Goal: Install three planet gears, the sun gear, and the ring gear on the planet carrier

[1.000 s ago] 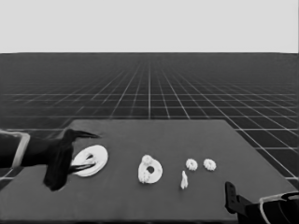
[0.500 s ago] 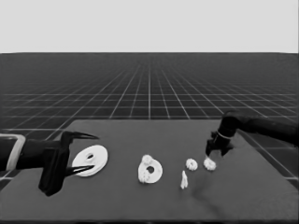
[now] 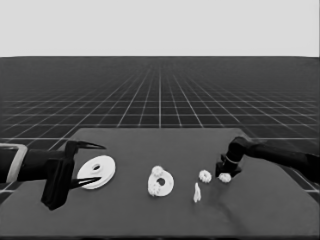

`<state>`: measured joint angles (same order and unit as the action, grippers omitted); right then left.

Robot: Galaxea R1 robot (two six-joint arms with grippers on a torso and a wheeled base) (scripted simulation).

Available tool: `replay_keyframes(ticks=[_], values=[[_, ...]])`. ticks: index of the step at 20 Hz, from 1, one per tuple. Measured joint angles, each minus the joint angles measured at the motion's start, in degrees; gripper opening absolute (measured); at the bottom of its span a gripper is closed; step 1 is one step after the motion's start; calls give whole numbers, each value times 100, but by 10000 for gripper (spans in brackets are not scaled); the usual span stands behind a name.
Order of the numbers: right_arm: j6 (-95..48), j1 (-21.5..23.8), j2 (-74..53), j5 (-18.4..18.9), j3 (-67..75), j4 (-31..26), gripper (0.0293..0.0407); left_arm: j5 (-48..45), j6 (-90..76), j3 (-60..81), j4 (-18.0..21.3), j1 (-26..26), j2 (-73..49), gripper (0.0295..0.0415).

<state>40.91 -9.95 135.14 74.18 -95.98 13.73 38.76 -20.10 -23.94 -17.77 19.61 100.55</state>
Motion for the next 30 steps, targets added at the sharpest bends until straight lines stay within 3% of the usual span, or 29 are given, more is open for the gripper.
replay_keyframes(ticks=[2,4,12,13,15,22,23,24,26,30], values=[[-4,-8,6,-9,-12,5,385,0,0,0,0,0,0,385],[-5,-10,7,-12,-16,6,314,0,0,0,0,0,0,385],[-6,-9,8,-13,-18,8,312,0,0,0,0,0,0,385],[165,343,-225,359,466,-209,312,0,0,0,0,0,0,385],[250,842,-376,697,748,-491,312,0,0,0,0,0,0,385],[260,1080,-407,868,804,-657,312,0,0,0,0,0,0,385],[2310,1058,44,1096,1911,-373,312,0,0,0,0,0,0,385],[3369,1037,1104,1278,2186,-291,313,0,0,0,0,0,0,385],[3903,1019,2382,1387,1660,-288,313,0,0,0,0,0,0,385],[3946,1011,2966,1403,1142,-298,313,0,0,0,0,0,0,385]])
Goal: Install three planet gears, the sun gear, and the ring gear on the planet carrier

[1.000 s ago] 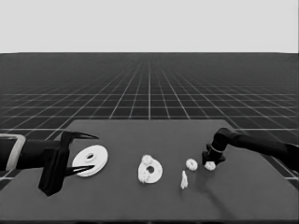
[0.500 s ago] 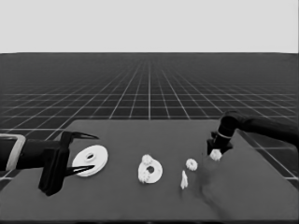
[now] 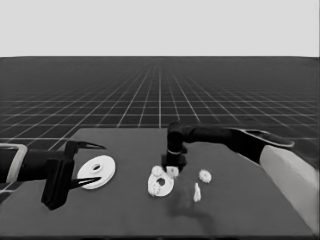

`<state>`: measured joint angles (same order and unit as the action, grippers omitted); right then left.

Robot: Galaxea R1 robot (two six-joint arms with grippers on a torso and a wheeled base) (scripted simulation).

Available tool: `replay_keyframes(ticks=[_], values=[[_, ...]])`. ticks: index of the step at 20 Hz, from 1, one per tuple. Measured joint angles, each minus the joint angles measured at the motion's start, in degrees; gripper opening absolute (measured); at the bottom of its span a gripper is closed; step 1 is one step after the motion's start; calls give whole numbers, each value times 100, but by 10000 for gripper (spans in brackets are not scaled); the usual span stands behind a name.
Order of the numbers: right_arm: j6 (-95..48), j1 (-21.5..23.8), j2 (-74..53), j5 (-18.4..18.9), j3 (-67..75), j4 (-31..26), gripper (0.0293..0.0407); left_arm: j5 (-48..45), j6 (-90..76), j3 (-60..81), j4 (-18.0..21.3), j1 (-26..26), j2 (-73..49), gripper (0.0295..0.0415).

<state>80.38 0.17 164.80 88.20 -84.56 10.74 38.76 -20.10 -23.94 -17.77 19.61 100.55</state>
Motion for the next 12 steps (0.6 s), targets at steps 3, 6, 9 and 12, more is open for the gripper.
replay_keyframes(ticks=[3,6,9,12], values=[[-114,-355,99,-86,-233,373,313,0,0,0,0,0,0,385],[-303,-817,188,-236,-557,774,313,0,0,0,0,0,0,385],[-347,-893,211,-275,-636,851,313,0,0,0,0,0,0,385],[-355,-908,216,-283,-651,866,313,0,0,0,0,0,0,385]])
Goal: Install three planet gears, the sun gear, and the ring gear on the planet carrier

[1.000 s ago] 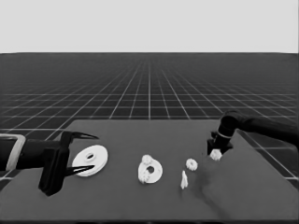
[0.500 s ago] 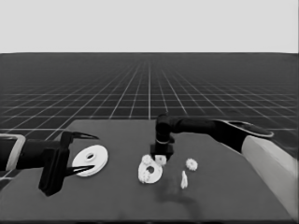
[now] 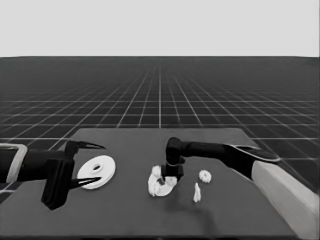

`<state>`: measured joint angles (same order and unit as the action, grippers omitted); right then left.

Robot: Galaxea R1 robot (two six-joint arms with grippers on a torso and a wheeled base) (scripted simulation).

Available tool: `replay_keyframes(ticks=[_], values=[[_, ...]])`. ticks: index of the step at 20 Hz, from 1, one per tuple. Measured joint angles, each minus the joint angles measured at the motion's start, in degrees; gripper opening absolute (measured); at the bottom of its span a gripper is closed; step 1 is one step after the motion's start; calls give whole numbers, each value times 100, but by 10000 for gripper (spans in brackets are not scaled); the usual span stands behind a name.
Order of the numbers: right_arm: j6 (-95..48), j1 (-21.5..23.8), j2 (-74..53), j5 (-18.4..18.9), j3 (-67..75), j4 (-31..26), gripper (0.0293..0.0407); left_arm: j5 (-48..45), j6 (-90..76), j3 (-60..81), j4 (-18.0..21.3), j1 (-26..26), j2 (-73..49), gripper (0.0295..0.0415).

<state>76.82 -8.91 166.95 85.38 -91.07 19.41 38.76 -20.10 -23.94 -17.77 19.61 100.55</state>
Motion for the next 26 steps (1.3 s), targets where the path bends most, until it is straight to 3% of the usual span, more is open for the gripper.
replay_keyframes(ticks=[2,3,10,13,20,22,26], values=[[-1,-2,1,-2,-2,3,372,0,0,0,0,0,0,385],[-1,-2,1,-2,-3,3,381,0,0,0,0,0,0,385],[-2,-3,1,-3,-3,4,385,0,0,0,0,0,0,385],[316,713,-136,250,514,-669,385,0,0,0,0,0,0,385],[351,903,-146,282,566,-862,385,0,0,0,0,0,0,385],[-748,1036,-1797,119,1222,-1039,385,0,0,0,0,0,0,385],[-1699,1090,-2488,22,838,-1150,385,0,0,0,0,0,0,385]])
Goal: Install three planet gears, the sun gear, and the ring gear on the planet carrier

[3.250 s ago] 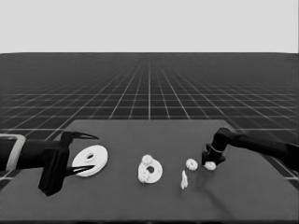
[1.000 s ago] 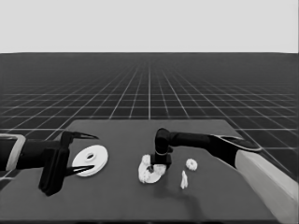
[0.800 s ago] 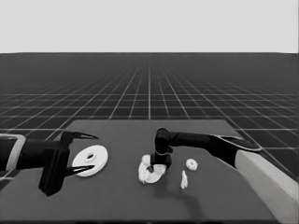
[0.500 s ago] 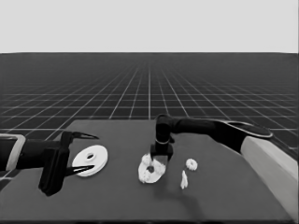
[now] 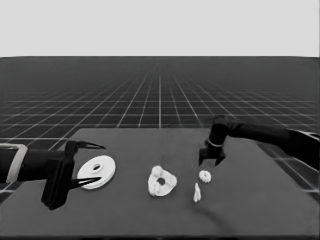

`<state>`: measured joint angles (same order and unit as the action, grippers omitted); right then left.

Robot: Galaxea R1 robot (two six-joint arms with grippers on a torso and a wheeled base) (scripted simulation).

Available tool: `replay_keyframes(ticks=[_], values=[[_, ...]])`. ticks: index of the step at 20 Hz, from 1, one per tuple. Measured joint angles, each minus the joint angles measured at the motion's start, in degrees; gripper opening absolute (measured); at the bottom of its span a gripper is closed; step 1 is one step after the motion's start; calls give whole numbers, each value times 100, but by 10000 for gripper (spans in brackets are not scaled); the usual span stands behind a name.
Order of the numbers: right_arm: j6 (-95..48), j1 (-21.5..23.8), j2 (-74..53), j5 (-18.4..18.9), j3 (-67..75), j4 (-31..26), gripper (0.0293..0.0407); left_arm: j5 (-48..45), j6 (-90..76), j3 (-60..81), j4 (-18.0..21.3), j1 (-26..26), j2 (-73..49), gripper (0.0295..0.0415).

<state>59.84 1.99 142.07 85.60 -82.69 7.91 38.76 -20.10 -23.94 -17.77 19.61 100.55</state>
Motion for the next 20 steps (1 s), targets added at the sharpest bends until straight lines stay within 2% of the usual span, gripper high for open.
replay_keyframes(ticks=[4,6,8,14,16,17,20], values=[[-128,3,-43,-12,-72,-15,385,0,0,0,0,0,0,385],[-291,-732,110,-440,-453,593,385,0,0,0,0,0,0,385],[-386,-991,209,-612,-688,773,385,0,0,0,0,0,0,385],[-439,-1101,264,-704,-820,857,385,0,0,0,0,0,0,385],[-441,-1103,266,-706,-823,860,314,0,0,0,0,0,0,385],[-441,-1101,266,-707,-824,861,311,0,0,0,0,0,0,385],[-441,-1101,266,-707,-824,861,311,0,0,0,0,0,0,385]])
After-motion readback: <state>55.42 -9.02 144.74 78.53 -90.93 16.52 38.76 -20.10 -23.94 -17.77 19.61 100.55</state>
